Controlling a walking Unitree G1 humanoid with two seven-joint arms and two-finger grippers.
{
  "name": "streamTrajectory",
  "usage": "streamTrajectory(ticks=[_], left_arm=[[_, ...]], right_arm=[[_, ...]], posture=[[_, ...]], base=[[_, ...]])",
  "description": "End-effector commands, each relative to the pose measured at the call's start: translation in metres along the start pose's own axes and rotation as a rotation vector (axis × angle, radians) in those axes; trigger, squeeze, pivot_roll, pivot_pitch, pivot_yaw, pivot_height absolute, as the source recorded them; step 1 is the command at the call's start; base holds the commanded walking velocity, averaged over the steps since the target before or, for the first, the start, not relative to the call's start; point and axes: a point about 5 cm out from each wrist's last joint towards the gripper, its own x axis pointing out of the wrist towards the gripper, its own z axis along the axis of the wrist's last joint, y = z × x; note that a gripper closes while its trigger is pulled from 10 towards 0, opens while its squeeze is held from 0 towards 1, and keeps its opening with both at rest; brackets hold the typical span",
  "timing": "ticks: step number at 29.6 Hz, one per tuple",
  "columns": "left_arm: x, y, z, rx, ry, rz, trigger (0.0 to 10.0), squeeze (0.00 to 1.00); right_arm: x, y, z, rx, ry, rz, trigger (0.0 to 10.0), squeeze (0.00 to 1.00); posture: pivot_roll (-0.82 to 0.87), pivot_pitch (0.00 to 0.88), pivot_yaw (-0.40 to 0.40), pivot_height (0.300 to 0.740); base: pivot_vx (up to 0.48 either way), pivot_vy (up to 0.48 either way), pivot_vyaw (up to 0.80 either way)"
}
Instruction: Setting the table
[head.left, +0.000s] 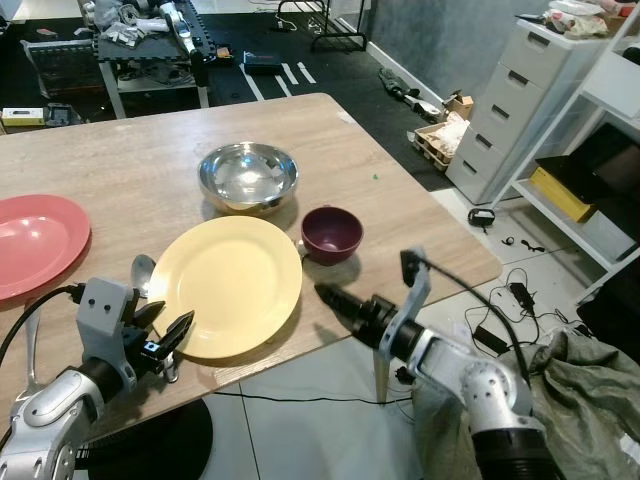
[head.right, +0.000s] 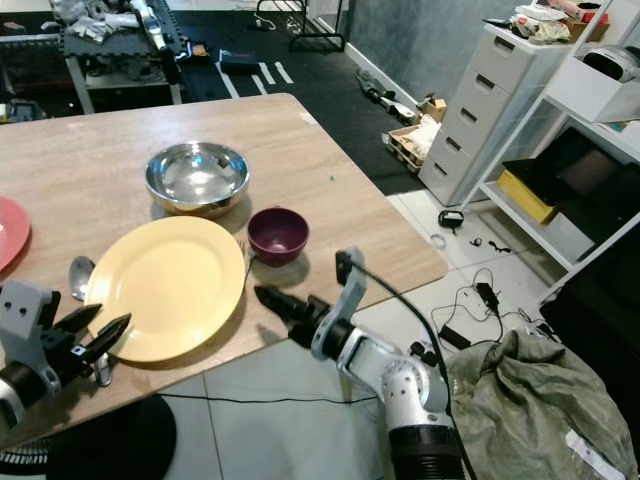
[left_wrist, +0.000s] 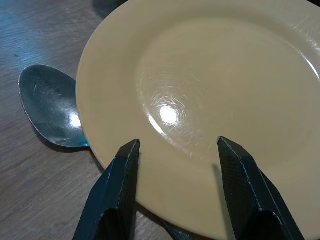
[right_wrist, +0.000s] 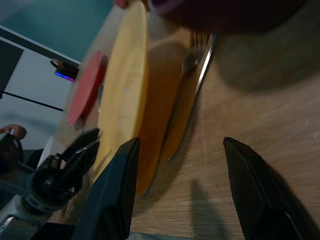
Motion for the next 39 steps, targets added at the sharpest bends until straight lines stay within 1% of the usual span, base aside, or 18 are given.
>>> streamTrajectory(ticks=[1,4,6,7,9,11,13,17,21,24,25,29,30,32,34,35,36,39], left_arm=[[-0.006,0.0,-0.021,-0.044,0.099,0.005,10.0,0.0],[-0.007,0.0,-0.02,-0.043,0.098,0.005,10.0,0.0],[-0.008,0.0,-0.02,-0.043,0.099,0.003,10.0,0.0],[-0.008,0.0,-0.02,-0.043,0.099,0.003,10.0,0.0],[-0.009,0.0,-0.02,-0.042,0.101,0.002,10.0,0.0],[-0.01,0.0,-0.019,-0.043,0.101,0.002,10.0,0.0],[-0.01,0.0,-0.019,-0.042,0.1,0.002,10.0,0.0],[-0.011,0.002,-0.017,-0.041,0.097,0.004,10.0,0.0],[-0.012,0.002,-0.017,-0.043,0.099,0.005,10.0,0.0],[-0.013,0.002,-0.017,-0.044,0.103,0.004,10.0,0.0],[-0.013,0.001,-0.018,-0.045,0.105,0.003,10.0,0.0],[-0.014,0.001,-0.018,-0.045,0.107,0.002,10.0,0.0],[-0.014,0.002,-0.018,-0.044,0.108,0.003,10.0,0.0],[-0.015,0.002,-0.018,-0.044,0.108,0.004,10.0,0.0],[-0.016,0.003,-0.018,-0.043,0.11,0.008,10.0,0.0],[-0.017,0.003,-0.018,-0.042,0.112,0.01,10.0,0.0],[-0.017,0.003,-0.018,-0.043,0.113,0.011,10.0,0.0],[-0.018,0.002,-0.019,-0.045,0.115,0.012,10.0,0.0]], right_arm=[[0.005,-0.003,-0.007,0.005,0.02,-0.029,10.0,0.0],[0.013,0.001,-0.01,0.014,0.018,-0.02,10.0,0.0],[0.026,0.01,-0.012,0.049,0.009,0.015,10.0,0.0],[0.026,0.01,-0.012,0.049,0.009,0.015,10.0,0.0],[0.033,0.017,-0.014,0.071,0.006,0.041,10.0,0.0],[0.046,0.028,-0.021,0.077,0.031,0.084,10.0,0.0],[0.049,0.031,-0.023,0.079,0.039,0.097,10.0,0.0],[0.059,0.047,-0.032,0.093,0.062,0.168,10.0,0.0],[0.065,0.055,-0.04,0.101,0.078,0.198,10.0,0.0],[0.074,0.066,-0.048,0.12,0.081,0.236,10.0,0.0],[0.08,0.073,-0.052,0.142,0.079,0.27,10.0,0.0],[0.085,0.079,-0.056,0.15,0.091,0.284,10.0,0.0],[0.088,0.083,-0.06,0.152,0.107,0.295,8.8,0.0],[0.09,0.086,-0.063,0.152,0.118,0.301,8.8,0.0],[0.094,0.095,-0.068,0.176,0.138,0.333,2.4,0.0],[0.096,0.1,-0.07,0.193,0.144,0.353,1.5,0.0],[0.097,0.105,-0.07,0.213,0.147,0.377,0.0,0.0],[0.097,0.124,-0.068,0.223,0.151,0.486,0.0,0.0]], posture=[[0.11,0.105,-0.026,0.74],[0.11,0.105,-0.024,0.74],[0.12,0.104,-0.024,0.74],[0.12,0.104,-0.024,0.74],[0.12,0.103,-0.024,0.74],[0.13,0.101,-0.023,0.74],[0.13,0.101,-0.023,0.74],[0.13,0.101,-0.026,0.74],[0.13,0.101,-0.024,0.74],[0.14,0.101,-0.024,0.74],[0.14,0.1,-0.023,0.74],[0.15,0.101,-0.024,0.74],[0.15,0.1,-0.025,0.74],[0.15,0.1,-0.025,0.74],[0.16,0.1,-0.03,0.74],[0.16,0.101,-0.032,0.74],[0.16,0.101,-0.033,0.74],[0.16,0.101,-0.035,0.74]], base=[[0.0,0.0,0.0],[0.0,0.0,0.0],[0.0,0.0,0.0],[0.0,0.0,0.0],[0.0,0.0,0.0],[0.0,0.0,0.0],[0.0,0.0,0.0],[0.0,0.0,0.0],[0.0,0.0,0.0],[0.0,0.0,0.0],[0.0,0.0,0.0],[0.0,0.0,0.0],[0.0,0.0,0.0],[0.0,0.0,0.0],[0.0,0.0,0.0],[0.0,0.0,0.0],[0.0,0.0,0.0],[0.0,0.0,0.0]])
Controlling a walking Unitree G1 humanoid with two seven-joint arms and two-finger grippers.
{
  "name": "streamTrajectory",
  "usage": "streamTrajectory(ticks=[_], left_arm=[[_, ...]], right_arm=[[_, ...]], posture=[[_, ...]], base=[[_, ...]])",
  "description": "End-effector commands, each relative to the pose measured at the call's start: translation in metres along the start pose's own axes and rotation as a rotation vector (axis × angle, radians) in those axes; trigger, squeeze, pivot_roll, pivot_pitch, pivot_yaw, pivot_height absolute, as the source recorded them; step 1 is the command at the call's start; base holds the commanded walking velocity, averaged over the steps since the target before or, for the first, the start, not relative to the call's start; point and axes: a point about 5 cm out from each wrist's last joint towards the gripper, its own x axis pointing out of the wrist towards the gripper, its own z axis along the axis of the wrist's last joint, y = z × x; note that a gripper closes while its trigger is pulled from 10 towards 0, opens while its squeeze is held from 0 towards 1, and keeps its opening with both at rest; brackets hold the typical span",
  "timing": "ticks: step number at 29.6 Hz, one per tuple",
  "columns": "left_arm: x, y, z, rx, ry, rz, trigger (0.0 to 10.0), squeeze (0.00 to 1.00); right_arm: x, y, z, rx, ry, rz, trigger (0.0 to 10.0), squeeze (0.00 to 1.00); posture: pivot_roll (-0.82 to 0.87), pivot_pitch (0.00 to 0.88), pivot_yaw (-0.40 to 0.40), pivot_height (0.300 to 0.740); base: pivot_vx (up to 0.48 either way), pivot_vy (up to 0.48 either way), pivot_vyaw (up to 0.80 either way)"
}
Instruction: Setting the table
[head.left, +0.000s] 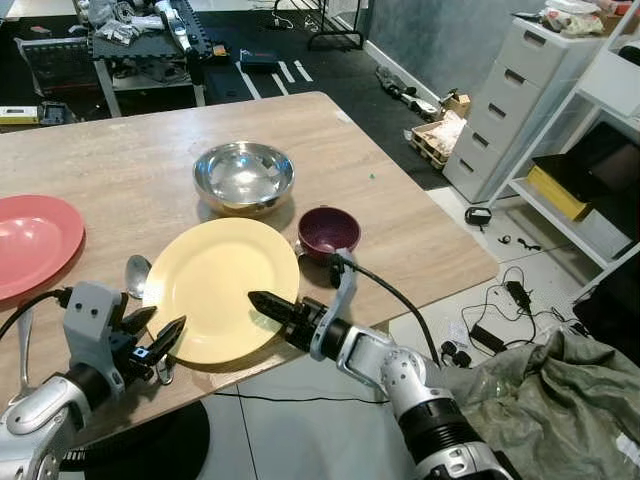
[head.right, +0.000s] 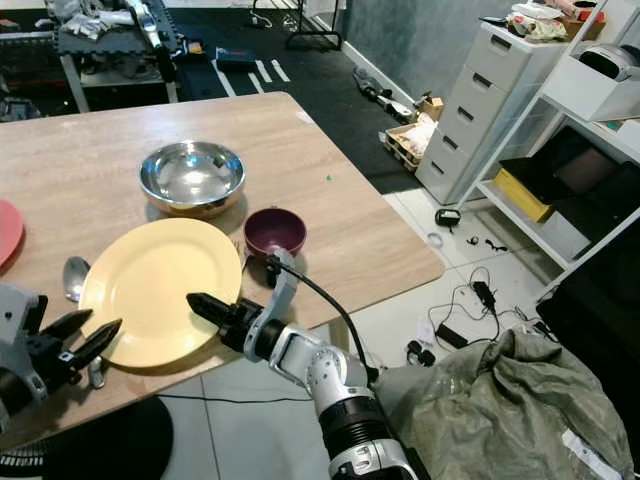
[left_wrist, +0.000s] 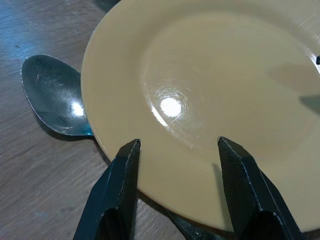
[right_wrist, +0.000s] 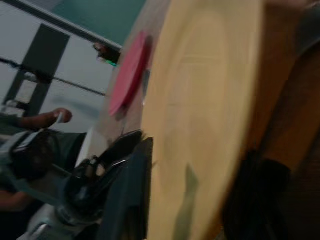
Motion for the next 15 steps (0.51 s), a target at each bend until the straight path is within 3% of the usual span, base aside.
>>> streamTrajectory(ticks=[1,15], left_arm=[[-0.005,-0.001,-0.02,-0.041,0.094,0.009,10.0,0.0],[0.001,-0.001,-0.017,-0.042,0.075,0.018,10.0,0.0]], right_arm=[[0.053,0.076,-0.036,0.13,0.056,0.301,0.0,0.0],[0.053,0.093,-0.027,0.149,0.044,0.395,0.0,0.0]], posture=[[0.16,0.1,-0.035,0.74],[0.15,0.085,-0.039,0.74]], base=[[0.0,0.0,0.0],[0.0,0.0,0.0]])
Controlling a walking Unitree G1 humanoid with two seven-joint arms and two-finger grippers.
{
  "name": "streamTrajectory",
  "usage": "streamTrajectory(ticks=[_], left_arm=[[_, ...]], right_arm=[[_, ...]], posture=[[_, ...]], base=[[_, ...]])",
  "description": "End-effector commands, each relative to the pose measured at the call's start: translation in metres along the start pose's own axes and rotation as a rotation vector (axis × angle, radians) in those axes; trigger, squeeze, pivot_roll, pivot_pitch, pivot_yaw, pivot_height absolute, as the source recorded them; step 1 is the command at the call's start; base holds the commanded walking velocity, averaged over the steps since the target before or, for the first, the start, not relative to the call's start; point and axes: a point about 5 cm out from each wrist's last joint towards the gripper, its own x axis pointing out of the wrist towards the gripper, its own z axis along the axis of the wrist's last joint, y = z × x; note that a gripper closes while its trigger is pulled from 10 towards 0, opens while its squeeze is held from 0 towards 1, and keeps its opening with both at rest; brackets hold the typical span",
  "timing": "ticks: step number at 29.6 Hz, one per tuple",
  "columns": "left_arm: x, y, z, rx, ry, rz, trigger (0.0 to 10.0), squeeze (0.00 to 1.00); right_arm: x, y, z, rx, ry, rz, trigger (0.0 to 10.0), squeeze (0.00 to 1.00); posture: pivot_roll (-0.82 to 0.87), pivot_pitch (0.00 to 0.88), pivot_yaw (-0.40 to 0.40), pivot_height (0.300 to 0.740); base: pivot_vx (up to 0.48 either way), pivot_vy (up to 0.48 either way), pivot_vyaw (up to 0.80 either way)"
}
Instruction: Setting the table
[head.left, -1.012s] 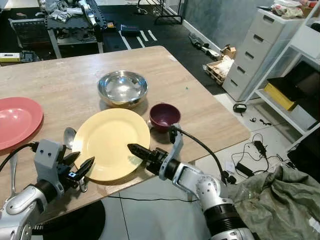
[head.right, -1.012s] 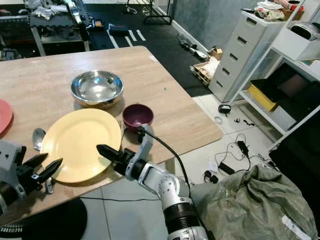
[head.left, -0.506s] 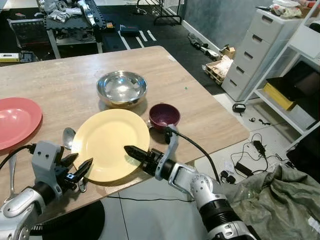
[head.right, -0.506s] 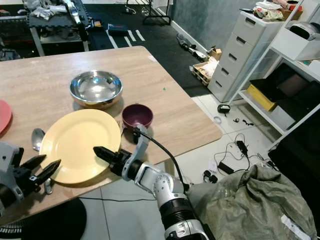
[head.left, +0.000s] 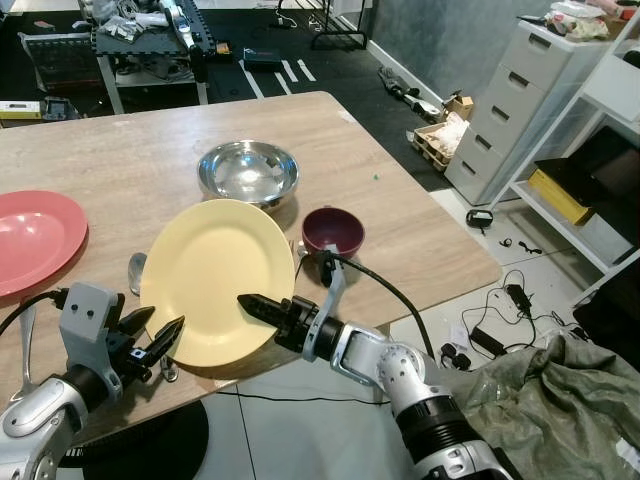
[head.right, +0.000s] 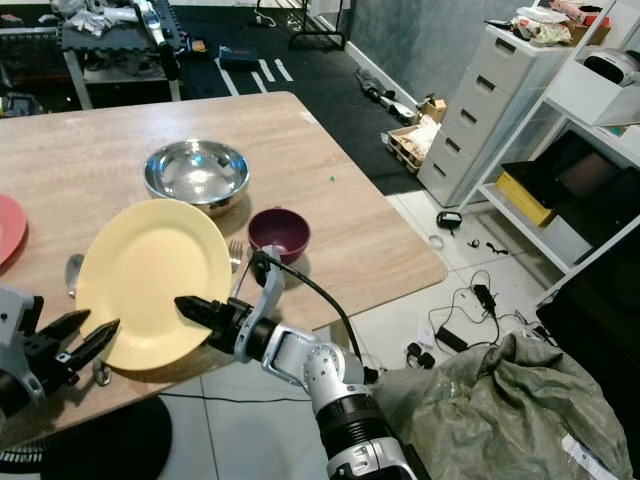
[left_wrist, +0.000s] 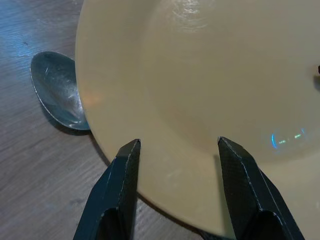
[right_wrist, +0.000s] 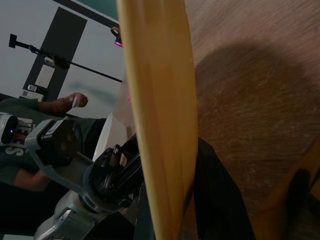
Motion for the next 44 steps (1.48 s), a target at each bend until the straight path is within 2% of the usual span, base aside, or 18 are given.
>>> streamTrajectory(ticks=[1,3,8,12,13,15,18,19,22,24,27,32,33,34,36,39,41,44], left_arm=[[0.0,-0.001,-0.017,-0.038,0.08,0.015,10.0,0.0],[0.004,0.001,-0.007,-0.028,0.042,0.019,10.0,0.0],[0.013,-0.007,0.051,0.017,-0.152,-0.051,10.0,0.0],[0.013,-0.037,0.123,0.078,-0.351,-0.251,10.0,0.0],[0.013,-0.037,0.123,0.078,-0.351,-0.251,10.0,0.0],[0.008,-0.053,0.145,0.106,-0.408,-0.353,10.0,0.0],[0.002,-0.064,0.167,0.11,-0.478,-0.413,10.0,0.0],[0.001,-0.064,0.175,0.094,-0.514,-0.402,10.0,0.0],[0.002,-0.061,0.189,0.038,-0.571,-0.358,10.0,0.0],[0.005,-0.059,0.192,0.0,-0.577,-0.313,10.0,0.0],[0.012,-0.057,0.18,0.016,-0.504,-0.249,10.0,0.0],[0.015,-0.06,0.169,0.034,-0.454,-0.239,10.0,0.0],[0.017,-0.068,0.16,0.046,-0.419,-0.236,10.0,0.0],[0.018,-0.072,0.158,0.044,-0.414,-0.24,10.0,0.0],[0.019,-0.075,0.156,0.051,-0.41,-0.239,10.0,0.0],[0.02,-0.077,0.141,0.093,-0.362,-0.211,10.0,0.0],[0.02,-0.076,0.137,0.102,-0.345,-0.194,10.0,0.0],[0.022,-0.065,0.125,0.108,-0.311,-0.085,10.0,0.0]], right_arm=[[0.055,0.078,-0.023,0.121,-0.002,0.34,0.0,0.0],[0.055,0.077,-0.02,0.109,-0.016,0.328,0.0,0.0],[0.05,0.07,-0.014,0.047,-0.047,0.279,0.0,0.0],[0.037,0.063,0.002,0.012,-0.133,0.243,0.0,0.0],[0.037,0.063,0.002,0.012,-0.133,0.243,0.0,0.0],[0.028,0.064,0.016,-0.031,-0.198,0.233,0.0,0.0],[0.009,0.066,0.043,-0.099,-0.327,0.202,0.0,0.0],[-0.001,0.066,0.053,-0.132,-0.377,0.189,10.0,0.0],[-0.024,0.066,0.072,-0.214,-0.485,0.138,10.0,0.0],[-0.042,0.064,0.087,-0.281,-0.582,0.059,10.0,0.0],[-0.066,0.058,0.108,-0.333,-0.733,-0.079,10.0,0.0],[-0.08,0.053,0.119,-0.344,-0.812,-0.167,10.0,0.0],[-0.094,0.035,0.125,-0.335,-0.859,-0.336,10.0,0.0],[-0.098,0.028,0.126,-0.334,-0.865,-0.399,10.0,0.0],[-0.101,0.02,0.126,-0.33,-0.865,-0.447,10.0,0.0],[-0.111,0.002,0.121,-0.223,-0.897,-0.525,10.0,0.0],[-0.113,0.001,0.12,-0.206,-0.908,-0.532,10.0,0.0],[-0.125,0.001,0.119,-0.148,-0.984,-0.54,10.0,0.0]], posture=[[0.15,0.083,-0.038,0.74],[0.15,0.079,-0.039,0.74],[0.15,0.078,-0.038,0.74],[0.15,0.076,-0.026,0.74],[0.15,0.076,-0.026,0.74],[0.15,0.075,-0.023,0.74],[0.14,0.072,-0.01,0.74],[0.14,0.071,-0.006,0.74],[0.13,0.067,0.001,0.74],[0.12,0.062,0.01,0.74],[0.1,0.06,0.018,0.74],[0.1,0.061,0.021,0.74],[0.09,0.058,0.025,0.74],[0.09,0.058,0.025,0.74],[0.1,0.058,0.022,0.74],[0.11,0.056,0.02,0.74],[0.11,0.057,0.02,0.74],[0.1,0.05,0.023,0.74]], base=[[0.0,0.0,0.0],[0.0,0.0,0.0],[0.0,0.0,0.0],[0.0,0.0,0.0],[0.0,0.0,0.0],[0.0,0.0,0.0],[0.0,0.0,0.0],[0.0,0.0,0.0],[0.0,0.0,0.0],[0.0,0.0,0.0],[0.0,0.0,0.0],[0.0,0.0,0.0],[0.0,0.0,0.0],[0.0,0.0,0.0],[0.0,0.0,0.0],[0.0,0.0,0.0],[0.0,0.0,0.0],[0.0,0.0,0.0]])
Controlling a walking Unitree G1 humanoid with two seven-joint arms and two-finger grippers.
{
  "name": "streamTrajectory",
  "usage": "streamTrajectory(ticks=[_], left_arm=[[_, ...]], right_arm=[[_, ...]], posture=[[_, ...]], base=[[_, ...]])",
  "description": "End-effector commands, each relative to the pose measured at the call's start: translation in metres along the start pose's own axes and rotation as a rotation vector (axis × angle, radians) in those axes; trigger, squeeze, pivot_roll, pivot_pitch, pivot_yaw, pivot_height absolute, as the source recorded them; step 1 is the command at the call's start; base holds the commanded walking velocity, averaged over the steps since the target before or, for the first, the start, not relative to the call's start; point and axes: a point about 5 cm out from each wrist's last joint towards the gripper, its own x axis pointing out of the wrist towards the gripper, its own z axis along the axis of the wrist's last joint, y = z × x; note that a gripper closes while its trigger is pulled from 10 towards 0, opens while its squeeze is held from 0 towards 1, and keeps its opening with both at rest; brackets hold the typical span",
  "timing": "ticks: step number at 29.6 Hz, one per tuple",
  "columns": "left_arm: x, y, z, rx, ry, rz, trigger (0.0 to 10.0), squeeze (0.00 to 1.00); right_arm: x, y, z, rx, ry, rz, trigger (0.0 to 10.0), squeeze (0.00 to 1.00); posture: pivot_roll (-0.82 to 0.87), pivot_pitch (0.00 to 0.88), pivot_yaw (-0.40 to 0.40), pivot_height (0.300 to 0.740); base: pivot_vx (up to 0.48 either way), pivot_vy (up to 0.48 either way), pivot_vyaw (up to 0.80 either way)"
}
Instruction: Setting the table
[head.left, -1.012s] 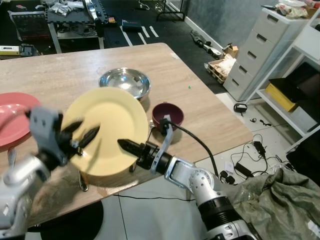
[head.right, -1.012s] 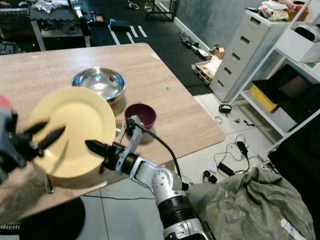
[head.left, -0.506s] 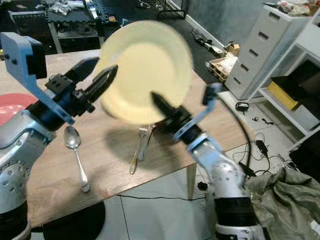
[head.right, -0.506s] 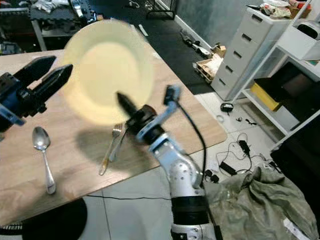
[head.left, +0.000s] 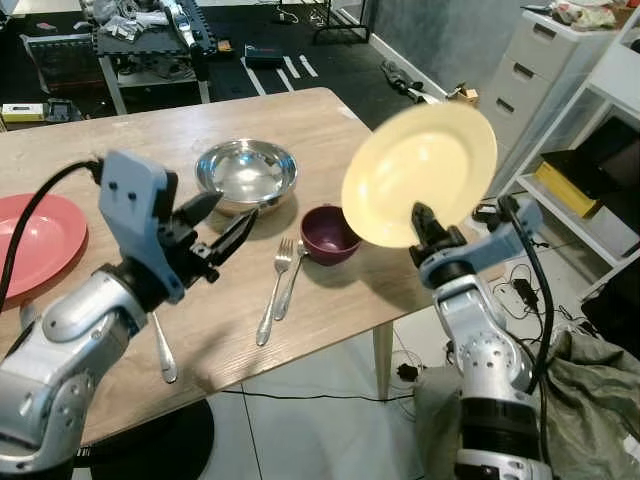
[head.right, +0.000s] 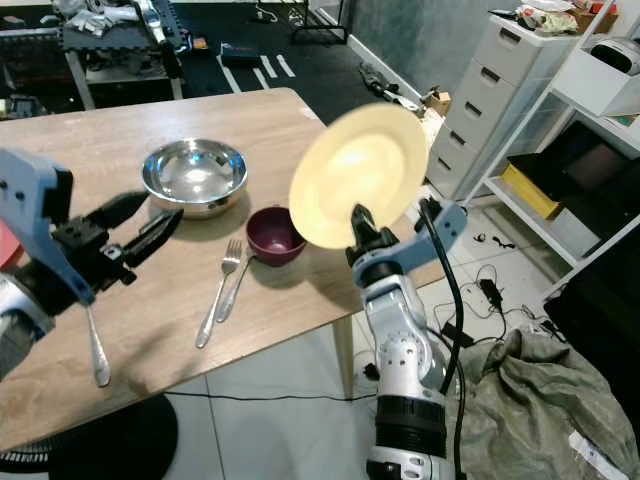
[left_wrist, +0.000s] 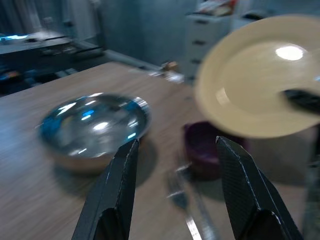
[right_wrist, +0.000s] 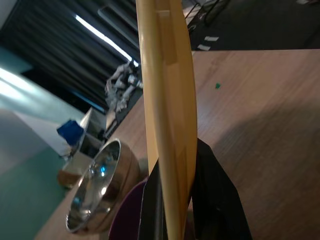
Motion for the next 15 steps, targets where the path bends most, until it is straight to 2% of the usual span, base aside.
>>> streamTrajectory(ticks=[1,7,11,15], left_arm=[[-0.001,0.004,-0.007,0.026,0.021,0.053,10.0,0.0],[0.004,0.003,-0.015,0.071,0.043,0.081,10.0,0.0],[0.007,0.0,-0.019,0.077,0.044,0.084,10.0,0.0],[0.007,0.007,-0.025,0.044,0.043,0.163,10.0,0.0]], right_arm=[[-0.005,-0.005,0.01,0.018,-0.069,-0.034,10.0,0.0],[-0.01,-0.01,0.017,0.084,-0.136,-0.073,10.0,0.0],[-0.013,-0.009,0.013,0.014,-0.12,-0.052,10.0,0.0],[-0.019,-0.01,0.002,-0.038,-0.073,-0.043,10.0,0.0]], posture=[[0.1,0.047,0.026,0.74],[0.09,0.029,0.05,0.74],[0.08,0.017,0.058,0.74],[0.08,0.009,0.051,0.74]], base=[[0.0,0.0,0.0],[0.0,0.0,0.0],[0.0,0.0,0.0],[0.0,0.0,0.0]])
